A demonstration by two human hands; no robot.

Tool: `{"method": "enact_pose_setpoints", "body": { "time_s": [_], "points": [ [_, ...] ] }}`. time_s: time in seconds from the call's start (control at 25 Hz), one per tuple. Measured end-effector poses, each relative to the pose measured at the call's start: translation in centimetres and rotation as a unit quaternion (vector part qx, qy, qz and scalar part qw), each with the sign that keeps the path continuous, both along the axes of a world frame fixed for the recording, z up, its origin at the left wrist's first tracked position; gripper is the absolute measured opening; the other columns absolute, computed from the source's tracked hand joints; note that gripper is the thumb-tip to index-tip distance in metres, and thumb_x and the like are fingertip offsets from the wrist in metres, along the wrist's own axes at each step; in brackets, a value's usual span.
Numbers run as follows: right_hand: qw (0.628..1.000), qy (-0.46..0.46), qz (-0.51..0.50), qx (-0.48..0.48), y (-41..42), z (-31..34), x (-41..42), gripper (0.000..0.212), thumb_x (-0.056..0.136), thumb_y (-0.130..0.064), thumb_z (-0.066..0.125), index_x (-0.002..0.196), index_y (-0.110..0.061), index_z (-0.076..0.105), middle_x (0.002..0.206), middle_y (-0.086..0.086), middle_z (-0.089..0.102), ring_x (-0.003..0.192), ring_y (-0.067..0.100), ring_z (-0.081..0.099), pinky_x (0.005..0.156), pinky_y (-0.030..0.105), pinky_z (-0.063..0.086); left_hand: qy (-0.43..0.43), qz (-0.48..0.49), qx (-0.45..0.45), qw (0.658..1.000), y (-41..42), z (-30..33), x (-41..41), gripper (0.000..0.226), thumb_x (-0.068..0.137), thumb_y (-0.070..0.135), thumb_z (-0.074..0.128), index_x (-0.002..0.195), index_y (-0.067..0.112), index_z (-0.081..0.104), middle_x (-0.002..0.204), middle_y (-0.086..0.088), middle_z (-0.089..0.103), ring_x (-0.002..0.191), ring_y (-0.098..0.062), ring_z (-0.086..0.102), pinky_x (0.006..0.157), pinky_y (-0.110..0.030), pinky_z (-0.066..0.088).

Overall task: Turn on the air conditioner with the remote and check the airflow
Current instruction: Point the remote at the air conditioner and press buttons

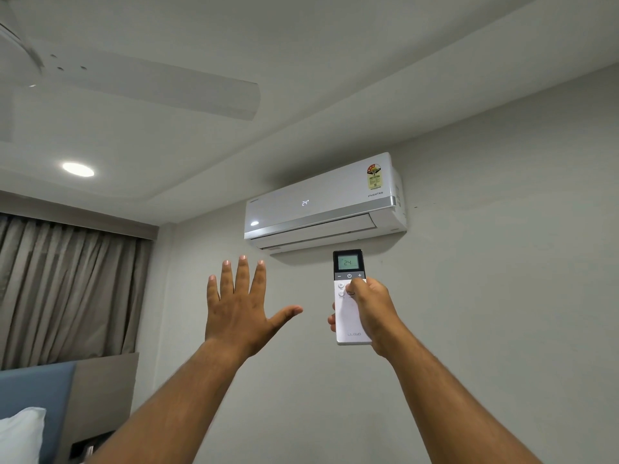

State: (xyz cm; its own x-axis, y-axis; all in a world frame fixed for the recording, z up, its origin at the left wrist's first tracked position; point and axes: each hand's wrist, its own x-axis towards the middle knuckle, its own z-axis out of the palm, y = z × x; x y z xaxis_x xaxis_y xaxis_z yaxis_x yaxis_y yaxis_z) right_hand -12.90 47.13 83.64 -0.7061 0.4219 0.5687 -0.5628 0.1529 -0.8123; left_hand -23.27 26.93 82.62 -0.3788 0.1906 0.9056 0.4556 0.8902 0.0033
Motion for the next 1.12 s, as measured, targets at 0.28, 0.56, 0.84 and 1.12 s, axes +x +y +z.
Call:
{"method": "enact_pose_setpoints", "body": {
  "time_s": [0.28,0.56,0.84,1.12],
  "points": [
    [1.0,0.008,0.016,-0.003,-0.4,-0.2,-0.6,0.013,0.091,-0.015,0.045,0.097,-0.009,0.055,0.082,0.022,0.066,0.053,0.035,0.071,0.052,0.042,0.06,0.001,0.007,-0.001,1.0,-0.6,0.0,-0.5,0.115,0.06,0.096,-0.008,0.149,0.025,-0.014,0.164,-0.012,-0.009,0.149,-0.036,-0.014,0.118,-0.056,-0.005],
    [1.0,0.01,0.018,0.0,-0.7,0.2,-0.8,0.012,0.089,-0.014,0.046,0.095,-0.009,0.054,0.082,0.022,0.066,0.052,0.035,0.07,0.05,0.041,0.059,0.005,0.008,0.001,1.0,-1.0,0.2,-0.3,0.116,0.061,0.095,-0.006,0.153,0.024,-0.009,0.164,-0.012,-0.008,0.149,-0.036,-0.013,0.119,-0.056,-0.003],
    [1.0,0.006,0.008,0.007,-0.8,0.4,-0.7,0.013,0.09,-0.015,0.046,0.099,-0.008,0.053,0.086,0.024,0.066,0.051,0.034,0.07,0.05,0.041,0.059,0.006,0.006,0.007,1.0,-1.1,0.7,-0.2,0.118,0.06,0.095,-0.007,0.154,0.024,-0.005,0.164,-0.012,-0.006,0.149,-0.036,-0.011,0.118,-0.057,-0.002],
    [1.0,0.002,0.0,0.015,-1.0,0.4,-0.7,0.012,0.093,-0.016,0.047,0.1,-0.01,0.054,0.09,0.025,0.067,0.05,0.031,0.071,0.049,0.038,0.058,0.004,-0.001,0.01,1.0,-1.1,0.8,-0.3,0.118,0.059,0.095,-0.008,0.153,0.024,-0.006,0.164,-0.012,-0.006,0.149,-0.036,-0.012,0.118,-0.057,-0.004]
  ]
}}
